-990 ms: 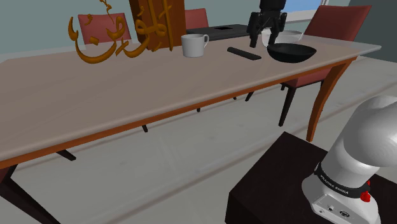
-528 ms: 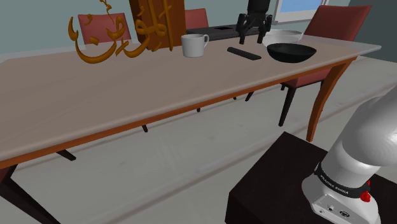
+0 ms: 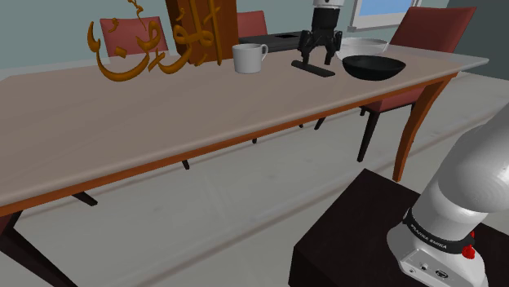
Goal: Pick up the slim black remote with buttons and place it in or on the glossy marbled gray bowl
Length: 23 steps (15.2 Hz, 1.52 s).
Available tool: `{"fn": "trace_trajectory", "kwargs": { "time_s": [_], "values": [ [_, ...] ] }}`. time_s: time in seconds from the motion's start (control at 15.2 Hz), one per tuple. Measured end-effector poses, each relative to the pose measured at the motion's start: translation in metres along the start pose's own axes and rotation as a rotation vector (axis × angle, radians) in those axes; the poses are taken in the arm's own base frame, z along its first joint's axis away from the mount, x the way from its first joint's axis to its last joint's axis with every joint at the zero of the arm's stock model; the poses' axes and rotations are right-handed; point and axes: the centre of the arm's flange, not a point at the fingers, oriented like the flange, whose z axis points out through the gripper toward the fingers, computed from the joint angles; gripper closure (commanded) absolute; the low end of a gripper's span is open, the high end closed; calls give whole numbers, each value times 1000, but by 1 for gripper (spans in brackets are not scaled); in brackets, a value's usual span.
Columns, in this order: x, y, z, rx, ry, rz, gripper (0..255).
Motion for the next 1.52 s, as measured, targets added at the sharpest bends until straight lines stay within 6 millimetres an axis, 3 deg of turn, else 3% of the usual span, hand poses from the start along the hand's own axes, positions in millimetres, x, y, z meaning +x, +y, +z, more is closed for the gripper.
{"fn": "trace_trajectory", "kwargs": {
  "time_s": [0.53, 0.59, 1.25, 1.52],
  "values": [
    [0, 0, 9, 0, 0, 0, 0],
    [0, 0, 9, 0, 0, 0, 255],
    [0, 2, 7, 0, 5, 3, 255],
    [-1, 0, -7, 0, 1, 0, 255]
  ]
}}
